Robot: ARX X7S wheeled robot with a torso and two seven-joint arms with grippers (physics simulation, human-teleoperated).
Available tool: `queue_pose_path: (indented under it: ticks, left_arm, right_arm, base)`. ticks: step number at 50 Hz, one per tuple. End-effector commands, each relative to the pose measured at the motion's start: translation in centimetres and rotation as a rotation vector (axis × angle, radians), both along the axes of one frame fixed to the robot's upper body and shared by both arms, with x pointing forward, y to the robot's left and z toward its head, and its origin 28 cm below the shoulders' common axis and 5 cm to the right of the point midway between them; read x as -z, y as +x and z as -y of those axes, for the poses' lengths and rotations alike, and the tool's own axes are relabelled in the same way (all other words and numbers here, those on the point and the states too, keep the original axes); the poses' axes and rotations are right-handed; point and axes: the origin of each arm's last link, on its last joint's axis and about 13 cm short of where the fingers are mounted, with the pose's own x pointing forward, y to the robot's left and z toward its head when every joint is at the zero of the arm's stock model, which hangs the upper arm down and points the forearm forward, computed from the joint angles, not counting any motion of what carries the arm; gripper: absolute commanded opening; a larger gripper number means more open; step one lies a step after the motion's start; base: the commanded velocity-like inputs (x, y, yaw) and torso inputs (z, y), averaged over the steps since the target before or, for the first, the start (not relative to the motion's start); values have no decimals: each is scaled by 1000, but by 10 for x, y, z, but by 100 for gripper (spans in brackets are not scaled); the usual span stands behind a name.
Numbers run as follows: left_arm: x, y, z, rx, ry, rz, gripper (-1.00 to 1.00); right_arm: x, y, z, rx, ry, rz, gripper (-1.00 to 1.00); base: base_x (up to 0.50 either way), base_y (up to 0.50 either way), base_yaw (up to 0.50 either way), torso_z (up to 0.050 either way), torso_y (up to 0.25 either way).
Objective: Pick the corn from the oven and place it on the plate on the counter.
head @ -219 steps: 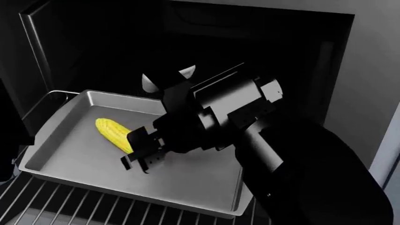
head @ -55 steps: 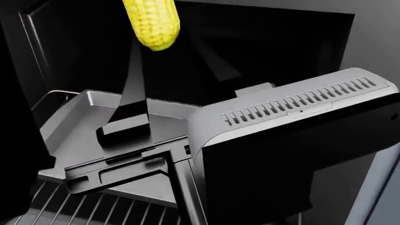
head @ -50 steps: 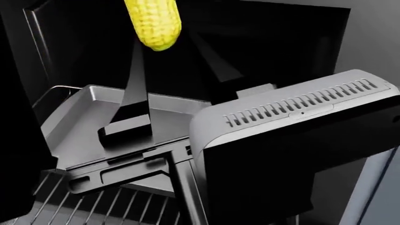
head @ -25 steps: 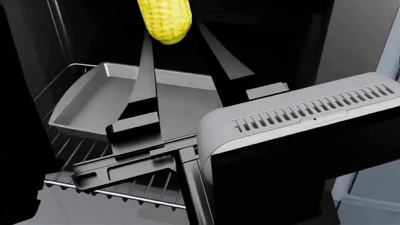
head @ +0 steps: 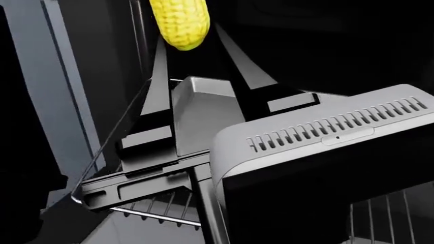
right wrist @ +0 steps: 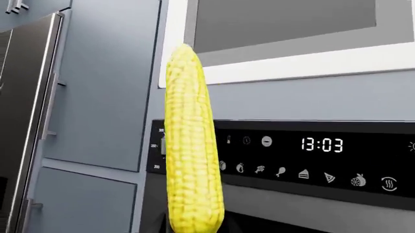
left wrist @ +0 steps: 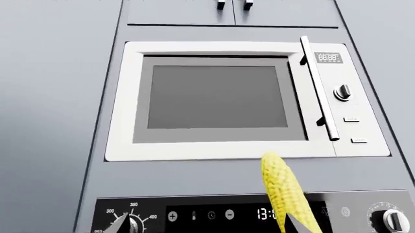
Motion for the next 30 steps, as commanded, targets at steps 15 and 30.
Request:
queue_pose_path:
  ticks: [15, 30]
  left_arm:
    - [0, 0, 1, 2, 2, 3, 100]
    - [-3, -1, 1, 4, 6, 9, 100]
  right_arm:
    - [-1, 0, 3, 15, -1, 21, -100]
    - [-4, 0, 3, 18, -7, 25, -100]
  base:
    - [-22, 504, 0, 0, 0]
    - [-82, 493, 0, 0, 0]
